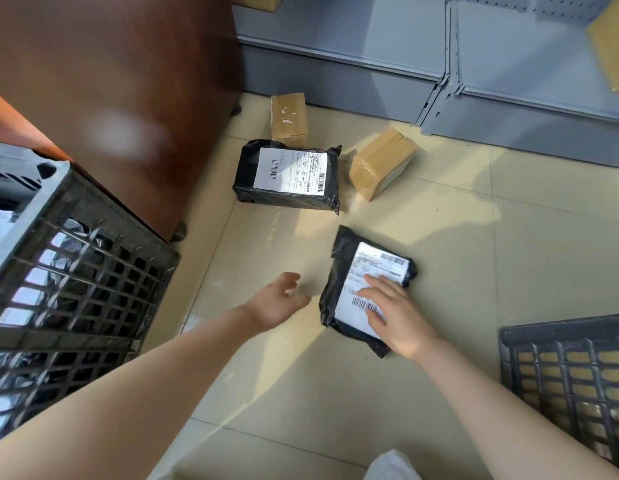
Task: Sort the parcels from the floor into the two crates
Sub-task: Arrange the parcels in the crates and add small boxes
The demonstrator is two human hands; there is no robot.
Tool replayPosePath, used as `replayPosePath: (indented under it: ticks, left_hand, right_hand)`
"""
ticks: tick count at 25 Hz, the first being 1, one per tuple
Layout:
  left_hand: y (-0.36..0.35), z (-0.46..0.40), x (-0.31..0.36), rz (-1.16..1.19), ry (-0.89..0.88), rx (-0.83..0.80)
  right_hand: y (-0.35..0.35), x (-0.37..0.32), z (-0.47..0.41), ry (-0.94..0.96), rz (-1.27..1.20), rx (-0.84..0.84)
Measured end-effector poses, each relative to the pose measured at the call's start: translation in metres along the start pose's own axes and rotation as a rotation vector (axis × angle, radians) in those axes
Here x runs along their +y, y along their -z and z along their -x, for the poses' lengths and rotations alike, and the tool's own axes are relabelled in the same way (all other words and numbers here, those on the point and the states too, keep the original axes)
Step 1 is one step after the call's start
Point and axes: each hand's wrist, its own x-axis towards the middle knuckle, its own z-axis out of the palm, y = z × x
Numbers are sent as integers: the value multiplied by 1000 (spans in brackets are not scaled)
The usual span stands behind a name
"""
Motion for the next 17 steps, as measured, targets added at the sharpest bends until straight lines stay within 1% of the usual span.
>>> replayPosePath:
  ticks: [1,2,3,4,5,6,7,8,9,11,13,15,17]
  left_hand:
    - [-7,1,0,54,20,-42]
    - [-13,2,-1,106,46,-79]
    - [-20,2,-2,151,69,-107]
    - [-26,2,-3,185,86,-121]
    - [-31,0,-4,216,106,-120]
    - [-35,-1,-4,255,130,-115]
    - [-39,-1,-3,298,154,-108]
    - [-41,-2,-2,331,171,-102]
    - [-44,-1,0,345,177,-91]
    - [-45,0,-1,366,181,-34]
    - [-39,4,-2,375,184,34]
    - [-28,10,-4,372,180,29]
    - [-15,17,-5,491,195,-28]
  right_hand:
    - [-3,-3,1,59,16,0]
    - [-9,-6,2,82,44,42]
    - [-13,-10,3,28,47,117]
    - [-16,-15,4,-110,1,204]
    - [-17,-21,5,-301,-100,273]
    - [-18,-26,5,-484,-238,307]
    - [-18,-32,4,-635,-378,301]
    - [-20,-37,4,-737,-518,269]
    - [-22,-40,3,-797,-629,239]
    - [-23,-44,2,-863,-794,244]
    - [-22,-45,1,-880,-985,242]
    - [-12,-48,-2,-856,-1198,213]
    - [3,-55,-4,-825,-1343,136]
